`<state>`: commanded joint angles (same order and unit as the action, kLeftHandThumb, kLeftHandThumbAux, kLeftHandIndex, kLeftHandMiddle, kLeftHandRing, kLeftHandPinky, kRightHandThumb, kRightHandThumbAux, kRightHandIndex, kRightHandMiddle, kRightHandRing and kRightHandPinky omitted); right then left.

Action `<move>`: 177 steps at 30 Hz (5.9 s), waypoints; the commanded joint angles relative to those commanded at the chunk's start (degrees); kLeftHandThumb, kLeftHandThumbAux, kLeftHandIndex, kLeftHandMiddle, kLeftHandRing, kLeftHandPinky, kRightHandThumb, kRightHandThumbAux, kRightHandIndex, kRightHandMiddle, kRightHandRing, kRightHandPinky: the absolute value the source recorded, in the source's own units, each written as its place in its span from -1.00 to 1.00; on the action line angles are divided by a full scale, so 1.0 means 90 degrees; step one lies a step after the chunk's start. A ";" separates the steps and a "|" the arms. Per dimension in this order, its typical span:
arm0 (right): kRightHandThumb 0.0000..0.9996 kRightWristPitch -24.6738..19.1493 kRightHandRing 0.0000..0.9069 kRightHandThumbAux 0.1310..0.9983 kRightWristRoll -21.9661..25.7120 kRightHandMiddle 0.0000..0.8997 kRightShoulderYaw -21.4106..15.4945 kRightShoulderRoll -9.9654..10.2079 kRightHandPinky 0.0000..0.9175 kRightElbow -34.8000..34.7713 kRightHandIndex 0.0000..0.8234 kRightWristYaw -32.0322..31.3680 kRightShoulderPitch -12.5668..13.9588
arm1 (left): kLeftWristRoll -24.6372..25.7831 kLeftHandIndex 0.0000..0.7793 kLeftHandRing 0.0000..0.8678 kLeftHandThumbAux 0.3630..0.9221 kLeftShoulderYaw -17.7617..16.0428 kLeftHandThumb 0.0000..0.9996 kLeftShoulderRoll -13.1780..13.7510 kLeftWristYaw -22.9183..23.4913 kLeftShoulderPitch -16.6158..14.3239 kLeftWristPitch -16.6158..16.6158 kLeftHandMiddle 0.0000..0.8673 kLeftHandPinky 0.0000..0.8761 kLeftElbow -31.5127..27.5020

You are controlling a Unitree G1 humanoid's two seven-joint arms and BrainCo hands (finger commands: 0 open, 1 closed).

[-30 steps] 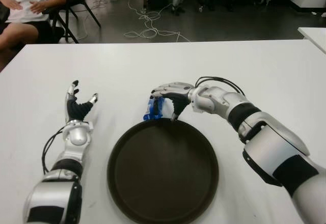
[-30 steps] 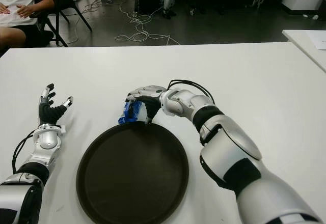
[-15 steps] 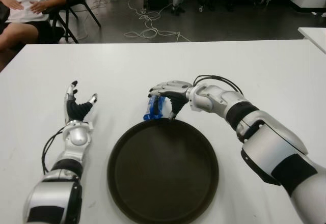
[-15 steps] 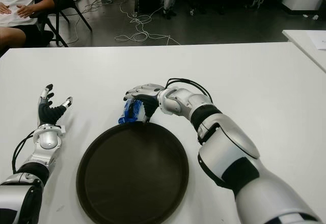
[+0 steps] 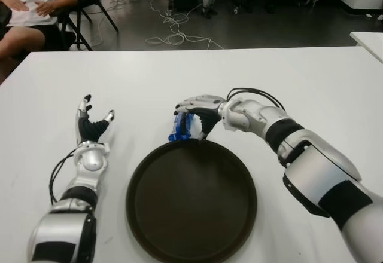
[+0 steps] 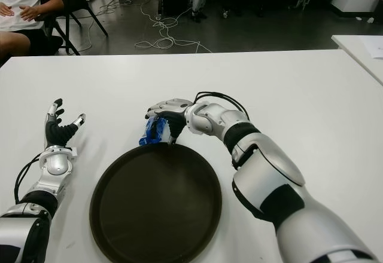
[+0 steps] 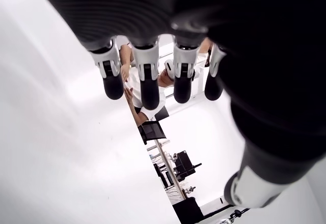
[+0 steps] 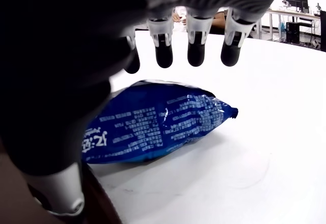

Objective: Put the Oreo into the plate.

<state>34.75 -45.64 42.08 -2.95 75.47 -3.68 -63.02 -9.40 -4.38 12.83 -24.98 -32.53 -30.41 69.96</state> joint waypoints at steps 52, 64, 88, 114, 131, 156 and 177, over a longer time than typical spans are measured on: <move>-1.00 0.0222 -1.00 0.46 0.0059 -1.00 -0.0130 0.0131 -1.00 0.0017 -1.00 -0.0340 0.0022 | -0.0089 -0.82 -0.81 0.49 0.0051 -1.00 -0.0020 -0.0132 0.0003 -0.0044 -0.75 -0.87 -0.0003; -1.00 0.0124 -1.00 0.49 0.0060 -1.00 -0.0165 0.0152 -1.00 0.0027 -1.00 -0.0342 0.0090 | -0.0091 -0.84 -0.82 0.39 0.0064 -1.00 -0.0015 -0.0149 0.0023 -0.0022 -0.78 -0.88 -0.0030; -1.00 0.0032 -1.00 0.39 0.0103 -1.00 -0.0325 0.0156 -1.00 0.0063 -1.00 -0.0503 0.0289 | -0.0027 -0.85 -0.84 0.35 0.0027 -1.00 -0.0016 -0.0085 -0.0003 0.0110 -0.78 -0.88 0.0015; -1.00 0.0044 -1.00 0.43 0.0120 -1.00 -0.0271 0.0159 -1.00 0.0049 -1.00 -0.0611 0.0504 | -0.0074 -0.83 -0.83 0.36 0.0067 -1.00 -0.0009 -0.0122 0.0013 0.0041 -0.77 -0.87 -0.0027; -1.00 -0.0086 -1.00 0.41 0.0198 -1.00 -0.0297 0.0186 -1.00 0.0091 -1.00 -0.0704 0.0603 | -0.0071 -0.83 -0.83 0.38 0.0067 -1.00 0.0001 -0.0127 -0.0003 0.0095 -0.77 -0.88 -0.0017; -1.00 -0.0142 -1.00 0.42 0.0138 -1.00 -0.0101 0.0109 -1.00 0.0113 -1.00 -0.0489 0.0699 | -0.0090 -0.83 -0.81 0.42 0.0083 -1.00 -0.0014 -0.0187 0.0000 0.0128 -0.76 -0.85 -0.0040; -1.00 -0.0211 -1.00 0.29 0.0276 -1.00 -0.0183 -0.0176 -1.00 0.0119 -1.00 -0.0507 0.0744 | -0.0080 -0.82 -0.82 0.33 0.0085 -1.00 0.0013 -0.0162 0.0016 0.0069 -0.76 -0.88 -0.0043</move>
<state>32.85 -43.15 40.43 -4.54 76.54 -8.25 -56.32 -10.13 -3.62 12.94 -26.44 -32.38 -29.79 69.57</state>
